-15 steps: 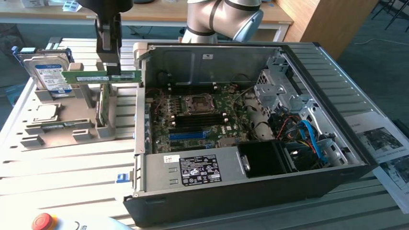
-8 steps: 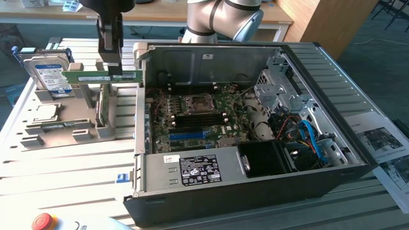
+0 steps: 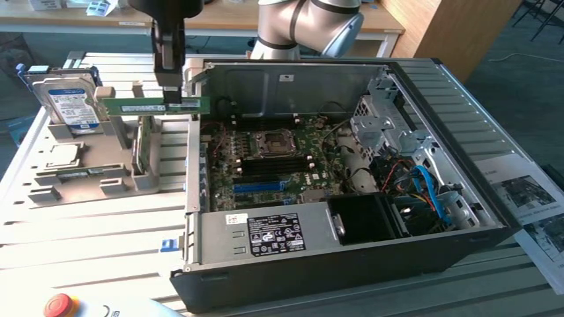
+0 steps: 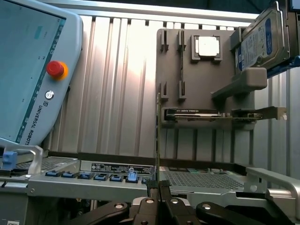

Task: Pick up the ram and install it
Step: 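Pick up the ram and move it above insertion slot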

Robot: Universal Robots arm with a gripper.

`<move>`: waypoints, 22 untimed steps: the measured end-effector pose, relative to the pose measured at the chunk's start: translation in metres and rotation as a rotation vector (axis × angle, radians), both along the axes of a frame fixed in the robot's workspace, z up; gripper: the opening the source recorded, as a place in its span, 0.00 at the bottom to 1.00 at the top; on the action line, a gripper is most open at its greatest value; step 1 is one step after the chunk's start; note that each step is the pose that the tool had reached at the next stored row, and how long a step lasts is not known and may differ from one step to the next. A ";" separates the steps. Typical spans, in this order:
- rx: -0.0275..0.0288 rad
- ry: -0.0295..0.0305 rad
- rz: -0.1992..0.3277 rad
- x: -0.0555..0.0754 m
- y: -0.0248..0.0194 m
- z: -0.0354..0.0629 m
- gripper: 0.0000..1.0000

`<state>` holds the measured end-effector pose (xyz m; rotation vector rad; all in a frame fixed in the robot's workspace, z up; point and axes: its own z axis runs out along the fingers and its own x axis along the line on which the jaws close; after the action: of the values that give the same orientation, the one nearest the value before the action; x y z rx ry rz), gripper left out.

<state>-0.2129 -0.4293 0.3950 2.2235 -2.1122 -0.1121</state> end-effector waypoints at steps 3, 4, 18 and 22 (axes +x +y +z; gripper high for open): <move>0.0000 0.0000 0.001 0.009 -0.0010 0.0000 0.11; 0.0000 0.0000 0.001 0.012 -0.0015 0.0000 0.11; 0.0001 0.0000 0.003 0.043 -0.0044 0.0000 0.11; 0.0001 -0.0041 0.006 0.043 -0.0043 0.0000 0.11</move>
<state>-0.1701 -0.4336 0.3950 2.2322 -2.1072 -0.1073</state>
